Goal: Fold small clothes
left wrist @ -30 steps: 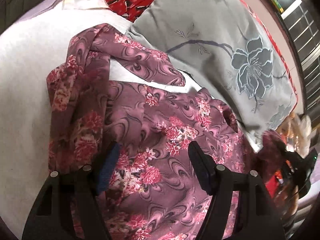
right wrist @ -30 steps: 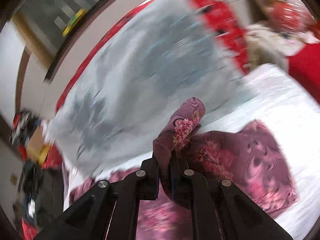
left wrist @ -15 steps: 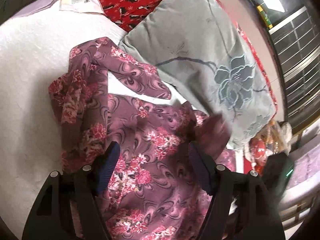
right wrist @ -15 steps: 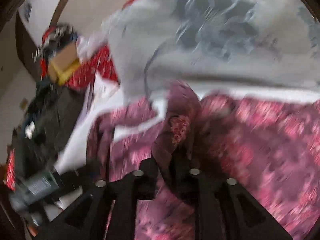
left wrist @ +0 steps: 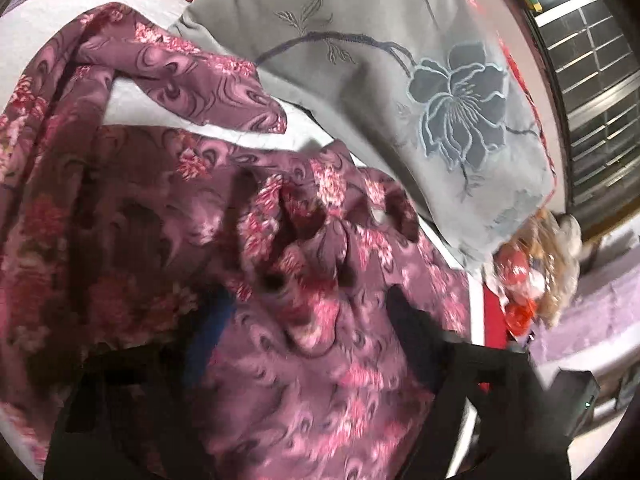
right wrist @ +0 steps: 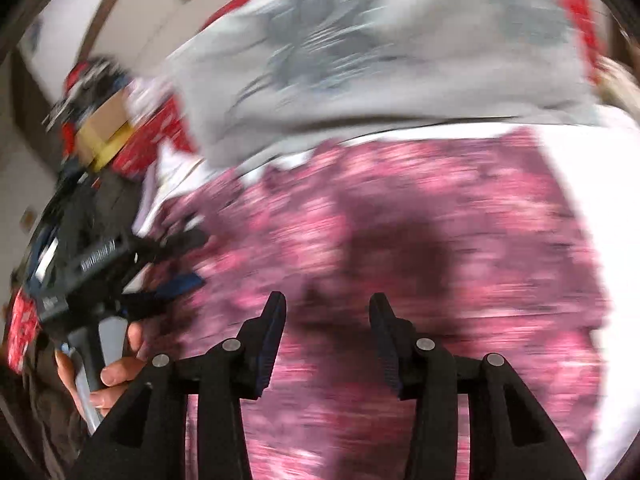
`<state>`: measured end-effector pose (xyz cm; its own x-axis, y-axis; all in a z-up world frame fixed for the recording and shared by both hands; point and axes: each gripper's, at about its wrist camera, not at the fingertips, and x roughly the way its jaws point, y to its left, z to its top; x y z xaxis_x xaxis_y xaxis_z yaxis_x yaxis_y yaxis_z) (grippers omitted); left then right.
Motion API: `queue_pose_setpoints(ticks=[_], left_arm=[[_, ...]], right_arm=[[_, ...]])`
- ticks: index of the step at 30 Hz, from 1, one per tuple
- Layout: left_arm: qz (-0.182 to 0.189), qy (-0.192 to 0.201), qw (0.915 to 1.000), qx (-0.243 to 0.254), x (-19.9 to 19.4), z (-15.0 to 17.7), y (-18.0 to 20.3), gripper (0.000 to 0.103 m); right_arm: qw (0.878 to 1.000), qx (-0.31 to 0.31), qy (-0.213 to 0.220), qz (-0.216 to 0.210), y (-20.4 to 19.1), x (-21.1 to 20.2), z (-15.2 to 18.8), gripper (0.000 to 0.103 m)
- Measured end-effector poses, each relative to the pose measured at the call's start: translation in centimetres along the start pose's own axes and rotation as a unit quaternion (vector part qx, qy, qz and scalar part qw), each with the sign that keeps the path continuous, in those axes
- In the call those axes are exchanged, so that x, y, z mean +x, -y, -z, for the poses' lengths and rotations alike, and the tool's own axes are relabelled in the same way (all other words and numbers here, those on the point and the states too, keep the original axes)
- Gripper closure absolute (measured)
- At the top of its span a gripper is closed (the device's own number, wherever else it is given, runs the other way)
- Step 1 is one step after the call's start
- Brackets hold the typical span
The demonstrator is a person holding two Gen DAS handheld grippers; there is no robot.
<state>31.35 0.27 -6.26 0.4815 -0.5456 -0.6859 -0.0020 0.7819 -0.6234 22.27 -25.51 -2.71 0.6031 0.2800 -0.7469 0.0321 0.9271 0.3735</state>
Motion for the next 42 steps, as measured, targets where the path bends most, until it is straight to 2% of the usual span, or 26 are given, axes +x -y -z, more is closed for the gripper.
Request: queue_pose_setpoints(ticks=[1,3,6,9,11,13,14,15,17,18,19,22,23,24,26,28,30,32,34,37,38,41,42], left_arm=[[-0.006,0.000,1.0000,0.007,0.1,0.0,0.3,0.096],[-0.013,0.016,0.9998,0.005,-0.6,-0.2,0.4,0.095],[-0.002,0.051,0.9986,-0.013,-3.1,-0.8,-0.7,0.095],[-0.012,0.057,0.9981,-0.017,-4.1,-0.6,-2.1,0.095],[-0.019,0.036,0.9990,-0.017,-3.2,-0.4,-2.9,0.095],[-0.034,0.014,0.9992,-0.015,-2.1,-0.2,-3.3,0.095],[-0.042,0.002,0.9990,-0.015,-1.6,-0.1,-3.5,0.095],[-0.045,-0.004,0.9989,-0.016,-1.3,0.0,-3.6,0.095],[-0.048,-0.012,0.9985,-0.022,-1.3,0.0,-4.0,0.089],[-0.048,-0.017,0.9983,-0.026,-1.3,0.0,-4.3,0.087],[-0.046,-0.020,0.9982,-0.033,-1.4,-0.1,-4.7,0.082],[-0.023,-0.007,0.9974,-0.068,-2.8,-0.5,-6.1,0.082],[-0.019,0.008,0.9973,-0.071,-3.5,-0.6,-6.2,0.082],[-0.021,0.025,0.9971,-0.068,-4.3,-0.7,-6.2,0.081],[-0.036,0.033,0.9974,-0.053,-4.2,-0.6,-5.5,0.063],[-0.079,0.013,0.9965,-0.025,-2.7,-0.2,-4.6,0.062],[-0.119,-0.009,0.9928,-0.003,-1.0,0.3,-4.1,0.062],[-0.120,-0.001,0.9928,-0.003,-1.5,0.2,-3.6,0.062],[-0.087,0.002,0.9958,-0.026,-3.0,-0.1,-4.1,0.062],[-0.055,0.038,0.9959,-0.061,-6.8,-1.4,-6.0,0.062],[-0.056,0.052,0.9949,-0.066,-8.1,-2.2,-6.6,0.056],[-0.110,0.077,0.9896,-0.051,-11.1,-6.2,-8.5,0.039],[-0.129,0.079,0.9876,-0.042,-11.7,-7.7,-8.9,0.039]], right_arm=[[1.000,0.017,0.008,0.013,1.5,-0.8,-0.4,0.058],[0.997,0.060,0.036,0.042,5.1,-2.7,-1.2,0.056],[0.986,0.128,0.066,0.082,9.9,-4.0,-1.9,0.049],[0.979,0.182,0.053,0.069,12.8,-2.4,-2.2,0.049],[0.979,0.198,0.025,0.048,13.4,-0.4,-1.9,0.049],[0.981,0.191,-0.006,0.023,12.5,1.4,-1.9,0.051],[0.985,0.171,-0.012,0.019,11.7,1.9,-2.0,0.071],[0.989,0.146,0.001,0.026,10.8,1.5,-2.3,0.096],[0.988,0.136,0.071,0.023,10.2,-0.8,-2.5,0.097],[0.986,0.141,0.089,0.025,10.4,-1.5,-2.4,0.097],[0.985,0.145,0.090,0.032,10.7,-1.5,-2.3,0.097],[0.986,0.138,-0.010,0.088,12.1,1.7,-1.3,0.096],[0.986,0.138,0.007,0.089,11.9,1.1,-1.1,0.096],[0.985,0.135,0.022,0.102,11.4,0.3,-1.3,0.089],[0.983,0.119,0.075,0.119,9.5,-1.4,-1.7,0.089],[0.986,0.095,0.094,0.099,7.5,-1.9,-2.2,0.088],[0.992,0.062,0.083,0.073,4.7,-1.2,-2.8,0.085],[0.997,0.020,0.052,0.048,1.4,0.7,-3.0,0.084],[0.999,-0.003,0.030,0.023,-1.0,2.5,-2.7,0.084],[1.000,-0.018,-0.005,-0.025,-4.6,5.7,-1.8,0.084],[0.999,-0.022,-0.016,-0.047,-5.9,7.1,-1.6,0.084],[0.995,-0.063,-0.033,-0.073,-8.6,9.6,-0.1,0.083],[0.994,-0.075,-0.035,-0.068,-9.1,10.5,0.6,0.076]])
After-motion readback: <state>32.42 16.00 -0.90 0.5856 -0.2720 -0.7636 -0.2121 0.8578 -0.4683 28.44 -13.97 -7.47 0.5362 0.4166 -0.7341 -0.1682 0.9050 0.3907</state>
